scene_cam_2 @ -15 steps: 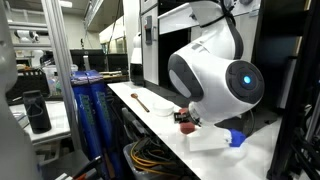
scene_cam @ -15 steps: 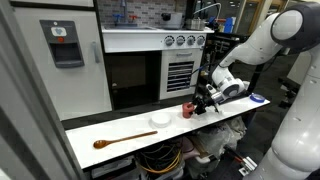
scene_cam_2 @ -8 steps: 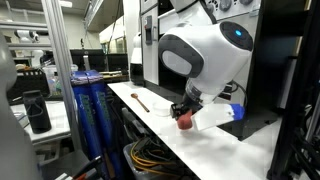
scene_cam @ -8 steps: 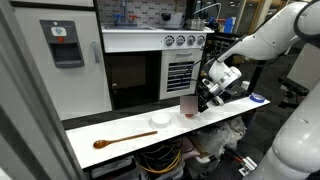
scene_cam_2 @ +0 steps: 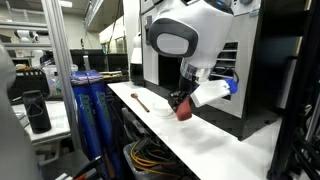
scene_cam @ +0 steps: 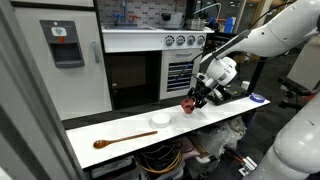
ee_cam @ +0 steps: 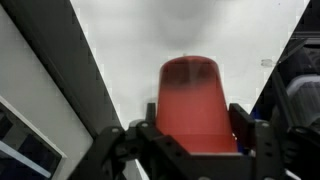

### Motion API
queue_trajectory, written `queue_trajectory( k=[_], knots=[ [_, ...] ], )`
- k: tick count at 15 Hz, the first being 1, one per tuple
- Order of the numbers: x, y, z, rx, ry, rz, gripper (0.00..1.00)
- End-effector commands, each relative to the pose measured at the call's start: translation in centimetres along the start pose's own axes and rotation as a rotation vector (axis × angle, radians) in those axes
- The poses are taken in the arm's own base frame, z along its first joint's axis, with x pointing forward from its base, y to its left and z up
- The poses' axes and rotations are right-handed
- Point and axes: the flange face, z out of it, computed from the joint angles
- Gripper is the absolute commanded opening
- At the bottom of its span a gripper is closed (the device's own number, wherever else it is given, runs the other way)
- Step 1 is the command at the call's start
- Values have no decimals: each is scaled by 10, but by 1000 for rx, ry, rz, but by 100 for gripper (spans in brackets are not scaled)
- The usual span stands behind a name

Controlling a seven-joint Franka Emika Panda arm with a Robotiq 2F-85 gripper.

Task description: Pour the contents of the cup into the bowl

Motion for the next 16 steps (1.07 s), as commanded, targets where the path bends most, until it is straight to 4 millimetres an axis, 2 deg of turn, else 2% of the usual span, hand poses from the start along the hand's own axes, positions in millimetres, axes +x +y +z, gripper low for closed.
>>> queue_trajectory(
  k=[1, 10, 16],
  knots=[
    [22, 2, -4, 3, -72, -36, 47],
    [76, 4, -10, 22, -175, 5, 47],
    [112, 5, -2, 37, -233, 11, 47]
  ],
)
